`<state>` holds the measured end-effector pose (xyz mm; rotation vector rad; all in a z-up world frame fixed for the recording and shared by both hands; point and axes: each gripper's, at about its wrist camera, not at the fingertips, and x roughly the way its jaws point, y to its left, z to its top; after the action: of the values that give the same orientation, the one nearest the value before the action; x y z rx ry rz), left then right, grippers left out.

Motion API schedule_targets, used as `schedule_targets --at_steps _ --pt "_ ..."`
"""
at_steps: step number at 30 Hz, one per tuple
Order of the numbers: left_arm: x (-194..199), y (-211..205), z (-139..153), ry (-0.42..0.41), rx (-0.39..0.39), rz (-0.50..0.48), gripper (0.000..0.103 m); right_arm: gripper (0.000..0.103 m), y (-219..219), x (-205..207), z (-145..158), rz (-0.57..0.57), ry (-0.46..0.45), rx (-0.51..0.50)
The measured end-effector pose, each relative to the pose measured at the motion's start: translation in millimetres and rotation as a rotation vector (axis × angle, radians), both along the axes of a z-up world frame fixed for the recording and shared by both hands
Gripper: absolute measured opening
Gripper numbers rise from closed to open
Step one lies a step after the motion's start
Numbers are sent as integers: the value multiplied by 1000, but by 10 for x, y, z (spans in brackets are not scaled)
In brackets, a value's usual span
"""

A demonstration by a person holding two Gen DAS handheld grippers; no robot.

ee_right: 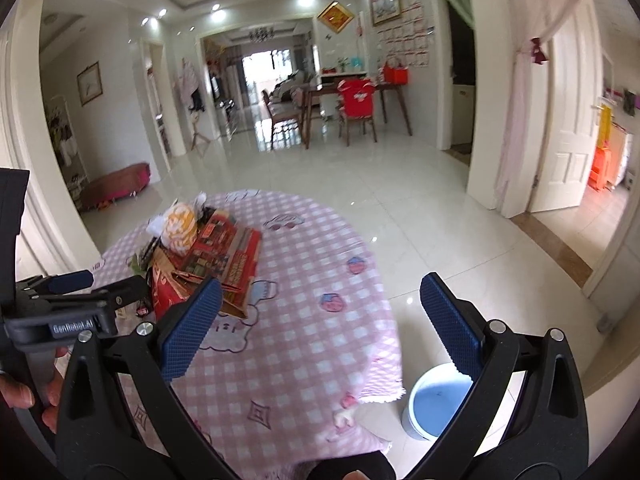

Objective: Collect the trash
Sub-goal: 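Grasp the red folded newspaper with the right tool while the left tool grasps cardboard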

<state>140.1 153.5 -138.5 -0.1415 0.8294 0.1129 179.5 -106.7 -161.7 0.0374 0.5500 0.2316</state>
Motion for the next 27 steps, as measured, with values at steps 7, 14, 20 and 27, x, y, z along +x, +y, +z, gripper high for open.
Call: schedule_targets --at_steps 7,14,20,27 --pt "189 435 -324 42 -118 87 99 97 306 378 -315 55 49 -11" --pt "319 521 -378 44 -130 120 99 97 524 596 -510 217 70 -32" --pt "239 665 -352 34 -93 151 99 97 1011 739 -642 439 52 -172" --pt "297 647 -354 22 17 110 99 43 1271 986 -858 542 121 -220"
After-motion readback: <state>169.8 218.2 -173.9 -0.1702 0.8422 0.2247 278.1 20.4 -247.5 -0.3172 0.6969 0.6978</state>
